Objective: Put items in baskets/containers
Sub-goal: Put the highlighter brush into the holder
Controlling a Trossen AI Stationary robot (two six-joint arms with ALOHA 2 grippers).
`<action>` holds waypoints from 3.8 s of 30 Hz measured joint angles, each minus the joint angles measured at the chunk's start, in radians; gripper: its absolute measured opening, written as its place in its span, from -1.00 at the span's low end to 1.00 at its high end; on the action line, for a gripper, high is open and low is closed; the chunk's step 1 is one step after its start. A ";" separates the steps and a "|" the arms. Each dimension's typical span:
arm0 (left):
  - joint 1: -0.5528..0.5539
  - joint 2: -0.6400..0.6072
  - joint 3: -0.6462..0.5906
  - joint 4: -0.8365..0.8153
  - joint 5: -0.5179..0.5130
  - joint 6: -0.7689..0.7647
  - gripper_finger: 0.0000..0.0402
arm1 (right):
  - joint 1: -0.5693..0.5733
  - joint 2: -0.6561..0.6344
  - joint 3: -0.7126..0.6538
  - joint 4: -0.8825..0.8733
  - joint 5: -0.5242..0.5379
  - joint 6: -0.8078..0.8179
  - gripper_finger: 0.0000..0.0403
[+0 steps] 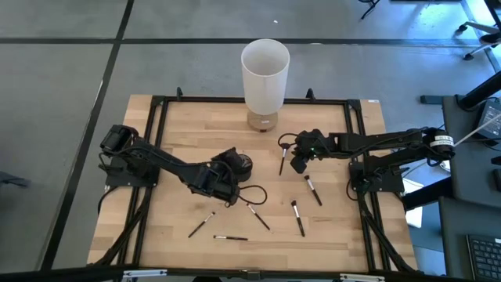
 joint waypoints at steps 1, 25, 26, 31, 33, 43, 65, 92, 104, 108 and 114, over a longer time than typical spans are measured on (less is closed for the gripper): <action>0.000 0.000 0.000 0.001 -0.002 -0.091 -0.34 | 0.000 0.000 0.000 0.005 0.000 0.004 -0.55; -0.033 -0.194 -0.001 -0.169 0.360 -1.134 -0.47 | -0.034 0.094 0.005 0.080 0.023 0.589 -0.55; -0.033 -0.223 -0.004 -0.168 0.368 -1.164 -0.47 | -0.040 0.112 0.005 0.081 0.004 0.602 -0.55; -0.034 -0.356 -0.107 -0.100 0.376 -1.300 -0.50 | -0.080 0.204 0.047 0.085 -0.116 0.584 -0.55; -0.035 -0.405 -0.184 -0.025 0.372 -1.315 -0.50 | -0.091 0.239 0.089 0.065 -0.155 0.546 -0.55; 0.011 -0.559 -0.602 0.569 0.431 -1.308 -0.36 | -0.128 0.379 0.357 -0.350 -0.185 0.463 -0.32; -0.031 -0.579 -0.822 0.880 0.435 -1.298 -0.30 | -0.163 0.747 0.555 -0.468 -0.365 0.490 -0.33; -0.045 -0.579 -0.822 0.880 0.225 -1.174 -0.37 | 0.042 0.584 0.539 -0.397 -0.211 0.503 -0.96; -0.045 -0.579 -0.822 0.882 0.220 -1.181 -0.37 | 0.172 0.406 0.546 -0.126 0.011 0.471 -0.95; -0.045 -0.579 -0.822 0.882 0.188 -1.181 -0.37 | 0.177 0.438 0.545 -0.189 0.025 0.539 -0.95; -0.043 -0.579 -0.822 0.884 0.163 -1.174 -0.37 | 0.117 0.516 0.545 -0.224 -0.100 0.497 -0.92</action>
